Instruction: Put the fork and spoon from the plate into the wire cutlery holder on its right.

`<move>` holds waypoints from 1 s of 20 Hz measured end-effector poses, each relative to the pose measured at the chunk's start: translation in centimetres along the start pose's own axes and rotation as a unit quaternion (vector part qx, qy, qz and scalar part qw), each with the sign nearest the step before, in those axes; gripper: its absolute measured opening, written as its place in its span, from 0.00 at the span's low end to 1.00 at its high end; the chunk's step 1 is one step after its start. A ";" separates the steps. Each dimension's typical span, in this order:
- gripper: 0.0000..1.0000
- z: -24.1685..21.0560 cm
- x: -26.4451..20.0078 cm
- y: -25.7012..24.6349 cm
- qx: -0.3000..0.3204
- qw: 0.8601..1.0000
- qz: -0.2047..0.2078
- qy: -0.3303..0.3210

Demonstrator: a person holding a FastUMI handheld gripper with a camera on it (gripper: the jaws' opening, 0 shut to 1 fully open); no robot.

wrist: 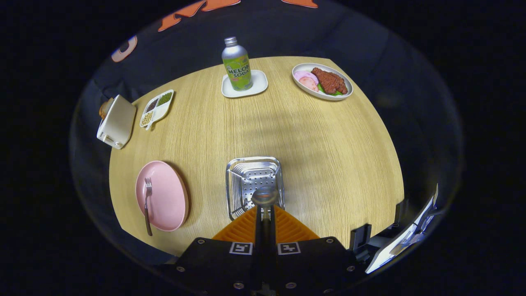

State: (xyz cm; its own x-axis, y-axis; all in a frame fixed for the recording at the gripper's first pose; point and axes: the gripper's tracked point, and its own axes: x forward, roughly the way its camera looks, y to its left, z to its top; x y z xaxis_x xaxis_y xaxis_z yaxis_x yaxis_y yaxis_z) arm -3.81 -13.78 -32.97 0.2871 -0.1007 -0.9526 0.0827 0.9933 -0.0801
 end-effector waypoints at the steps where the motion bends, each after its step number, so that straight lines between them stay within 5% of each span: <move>1: 0.08 0.8 -0.3 0.2 0.005 1.000 0.003 -0.016; 6: 0.07 5.1 -3.2 1.0 0.026 0.992 0.019 -0.122; 11: 0.11 9.3 -8.2 3.0 0.033 0.966 0.037 -0.255; 17: 0.39 12.8 -15.1 6.2 0.011 0.919 0.045 -0.392; 20: 0.63 13.6 -17.9 8.2 -0.004 0.896 0.044 -0.442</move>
State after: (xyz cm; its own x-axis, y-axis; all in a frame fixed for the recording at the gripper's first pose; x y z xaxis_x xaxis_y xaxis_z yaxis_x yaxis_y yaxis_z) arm 4.71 -4.59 -12.58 0.9360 -0.0230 -0.3512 0.0164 0.9996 -0.0219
